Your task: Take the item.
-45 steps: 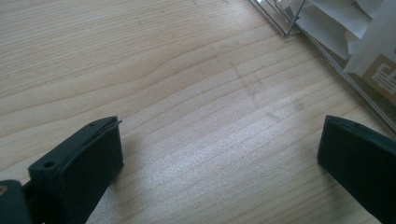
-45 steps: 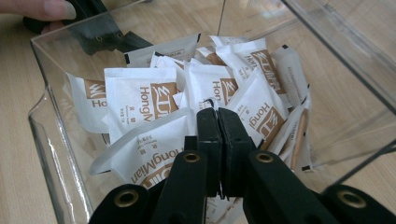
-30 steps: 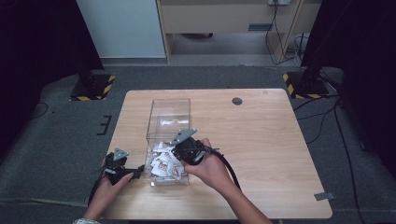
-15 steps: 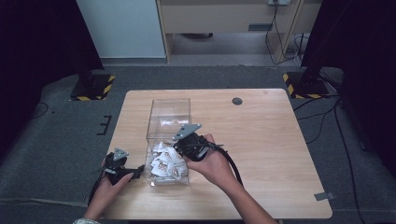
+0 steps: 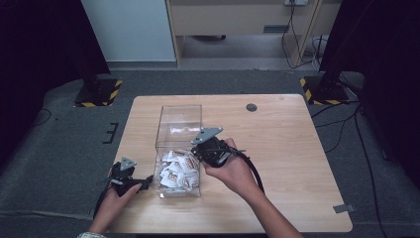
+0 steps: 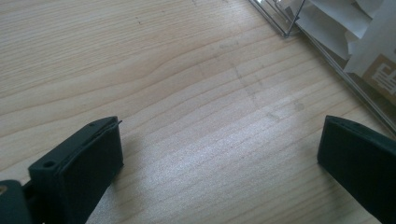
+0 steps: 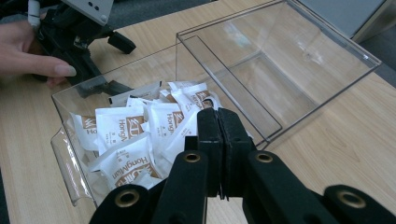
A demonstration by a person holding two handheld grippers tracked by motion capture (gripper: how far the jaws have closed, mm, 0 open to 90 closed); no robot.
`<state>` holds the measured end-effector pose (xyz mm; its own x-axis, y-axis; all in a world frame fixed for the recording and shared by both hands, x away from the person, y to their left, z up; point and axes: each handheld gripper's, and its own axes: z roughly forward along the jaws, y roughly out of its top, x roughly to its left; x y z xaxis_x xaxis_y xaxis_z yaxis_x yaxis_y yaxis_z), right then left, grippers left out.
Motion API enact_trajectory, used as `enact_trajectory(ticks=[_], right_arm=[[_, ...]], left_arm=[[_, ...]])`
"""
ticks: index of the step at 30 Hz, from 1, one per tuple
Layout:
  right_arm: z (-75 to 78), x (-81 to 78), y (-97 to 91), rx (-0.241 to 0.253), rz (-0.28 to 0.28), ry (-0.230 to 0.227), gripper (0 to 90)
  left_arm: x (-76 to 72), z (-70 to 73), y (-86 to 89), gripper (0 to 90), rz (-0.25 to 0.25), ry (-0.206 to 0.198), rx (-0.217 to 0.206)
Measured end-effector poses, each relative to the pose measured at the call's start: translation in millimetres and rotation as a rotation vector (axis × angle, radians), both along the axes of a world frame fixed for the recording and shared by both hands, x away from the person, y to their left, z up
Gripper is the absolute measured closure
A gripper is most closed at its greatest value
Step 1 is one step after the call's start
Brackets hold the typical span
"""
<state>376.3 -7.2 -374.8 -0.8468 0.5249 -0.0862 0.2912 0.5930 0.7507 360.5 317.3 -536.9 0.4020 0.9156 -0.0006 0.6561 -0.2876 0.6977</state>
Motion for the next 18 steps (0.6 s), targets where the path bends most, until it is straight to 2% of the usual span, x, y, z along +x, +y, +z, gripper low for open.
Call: enact_trajectory(ticks=[11,18], right_arm=[[-0.2,5.1,-20.0,-0.016,-0.034,-0.014,89.0],[-2.5,8.9,-33.6,-0.008,-0.061,-0.012,89.0]], left_arm=[[0.0,0.0,0.0,0.0,0.0,0.0,0.0],[0.0,0.0,0.0,0.0,0.0,0.0,0.0]])
